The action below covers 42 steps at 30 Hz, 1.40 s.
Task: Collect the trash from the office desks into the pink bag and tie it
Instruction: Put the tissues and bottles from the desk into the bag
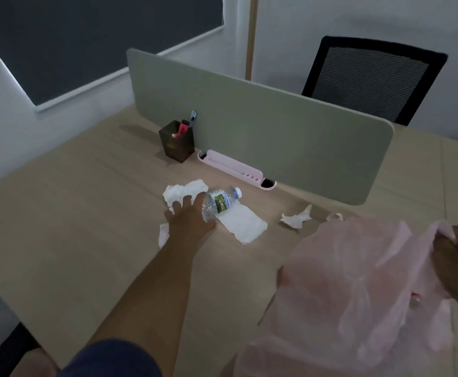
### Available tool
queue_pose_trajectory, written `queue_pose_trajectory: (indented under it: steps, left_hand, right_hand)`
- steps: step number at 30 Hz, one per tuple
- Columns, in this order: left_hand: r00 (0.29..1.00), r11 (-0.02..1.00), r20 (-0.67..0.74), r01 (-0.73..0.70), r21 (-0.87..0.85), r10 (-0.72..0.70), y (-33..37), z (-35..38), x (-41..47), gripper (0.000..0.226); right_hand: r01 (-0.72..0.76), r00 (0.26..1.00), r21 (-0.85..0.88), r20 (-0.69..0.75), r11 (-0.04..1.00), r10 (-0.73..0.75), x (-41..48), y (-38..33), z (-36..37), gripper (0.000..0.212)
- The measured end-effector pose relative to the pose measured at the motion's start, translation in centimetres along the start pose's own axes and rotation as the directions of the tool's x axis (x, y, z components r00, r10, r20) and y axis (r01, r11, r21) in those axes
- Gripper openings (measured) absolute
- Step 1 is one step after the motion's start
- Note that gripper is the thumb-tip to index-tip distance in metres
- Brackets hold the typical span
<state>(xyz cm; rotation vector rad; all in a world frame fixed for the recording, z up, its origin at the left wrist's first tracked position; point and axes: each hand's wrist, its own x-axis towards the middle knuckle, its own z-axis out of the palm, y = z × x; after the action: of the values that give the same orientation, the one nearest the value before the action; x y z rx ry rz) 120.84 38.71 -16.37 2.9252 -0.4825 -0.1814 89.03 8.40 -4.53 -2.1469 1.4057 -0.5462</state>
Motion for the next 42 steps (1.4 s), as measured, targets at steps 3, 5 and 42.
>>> queue_pose_trajectory:
  steps: [3,5,42]
  left_hand:
    - [0.994,1.0,-0.106,-0.011,-0.017,0.009,0.8,0.2,-0.4,0.065]
    - [0.996,0.995,-0.087,-0.024,-0.092,0.016,0.6,-0.1,-0.6,0.066]
    - [0.99,0.72,0.055,-0.054,-0.692,0.126,19.0,-10.4,-28.0,0.034]
  right_hand:
    - [-0.07,0.995,-0.012,0.073,0.998,0.07,-0.4,-0.8,-0.2,0.033]
    - [-0.034,0.996,-0.004,0.076,0.999,0.034,-0.9,-2.2,-0.7,0.03]
    - [-0.036,0.956,0.466,0.273,0.884,-0.105,-7.6,2.7,-13.9,0.025]
